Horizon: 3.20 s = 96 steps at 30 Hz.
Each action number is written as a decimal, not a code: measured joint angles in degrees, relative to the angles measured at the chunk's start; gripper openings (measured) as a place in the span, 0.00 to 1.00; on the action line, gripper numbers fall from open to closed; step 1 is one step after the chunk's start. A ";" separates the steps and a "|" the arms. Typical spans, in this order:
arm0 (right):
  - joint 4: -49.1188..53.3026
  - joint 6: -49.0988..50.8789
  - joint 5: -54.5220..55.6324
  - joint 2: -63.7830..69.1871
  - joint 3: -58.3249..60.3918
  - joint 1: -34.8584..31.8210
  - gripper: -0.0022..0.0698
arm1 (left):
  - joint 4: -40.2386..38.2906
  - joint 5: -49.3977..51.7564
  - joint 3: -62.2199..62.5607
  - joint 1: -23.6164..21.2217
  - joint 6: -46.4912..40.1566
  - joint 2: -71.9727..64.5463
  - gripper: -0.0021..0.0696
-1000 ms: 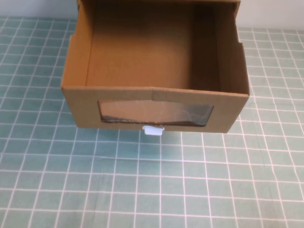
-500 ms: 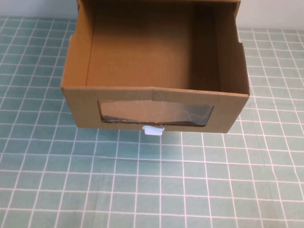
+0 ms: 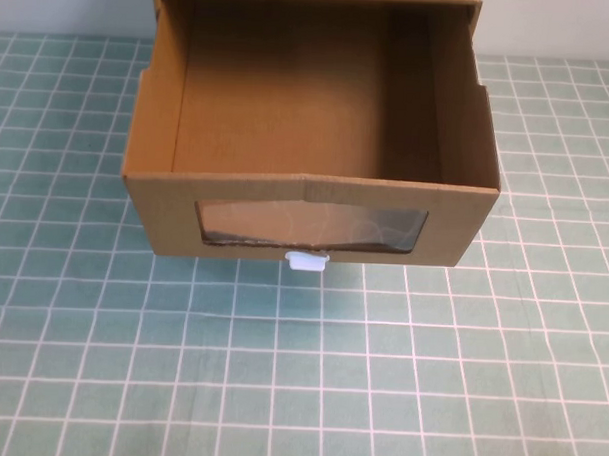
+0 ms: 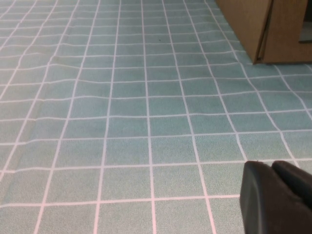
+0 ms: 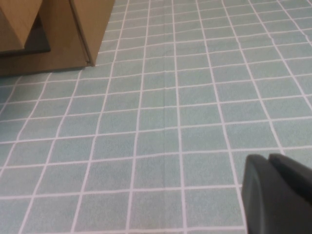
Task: Close the shoe box
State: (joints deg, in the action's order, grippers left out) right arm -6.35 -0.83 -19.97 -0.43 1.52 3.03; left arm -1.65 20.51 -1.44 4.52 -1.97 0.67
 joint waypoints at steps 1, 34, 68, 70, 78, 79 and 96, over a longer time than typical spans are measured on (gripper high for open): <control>0.00 0.00 0.00 0.00 0.00 0.00 0.01 | 0.00 0.00 0.00 0.00 0.00 0.00 0.02; 0.00 0.00 0.00 0.00 0.00 0.00 0.01 | -24.88 19.00 53.47 -0.10 -17.02 -52.92 0.02; -0.91 0.00 1.66 0.00 0.00 0.00 0.01 | -36.72 23.18 108.51 7.68 -39.26 -106.53 0.02; -4.64 0.00 4.98 0.00 0.00 0.00 0.01 | -36.72 23.32 108.54 7.68 -39.26 -106.53 0.02; -17.36 0.00 19.23 0.00 0.00 0.00 0.01 | -36.81 23.82 108.67 7.68 -39.26 -106.53 0.02; -17.66 0.00 19.97 0.00 0.00 0.00 0.01 | -36.81 23.93 108.77 7.68 -39.26 -106.53 0.02; -27.35 -1.61 -17.18 13.50 -19.81 0.00 0.01 | -37.10 26.04 109.01 7.68 -38.43 -106.53 0.02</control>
State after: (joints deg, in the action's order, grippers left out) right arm -33.70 -2.44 -37.15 13.07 -18.29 3.03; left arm -38.75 46.55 107.57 12.20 -40.40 -105.86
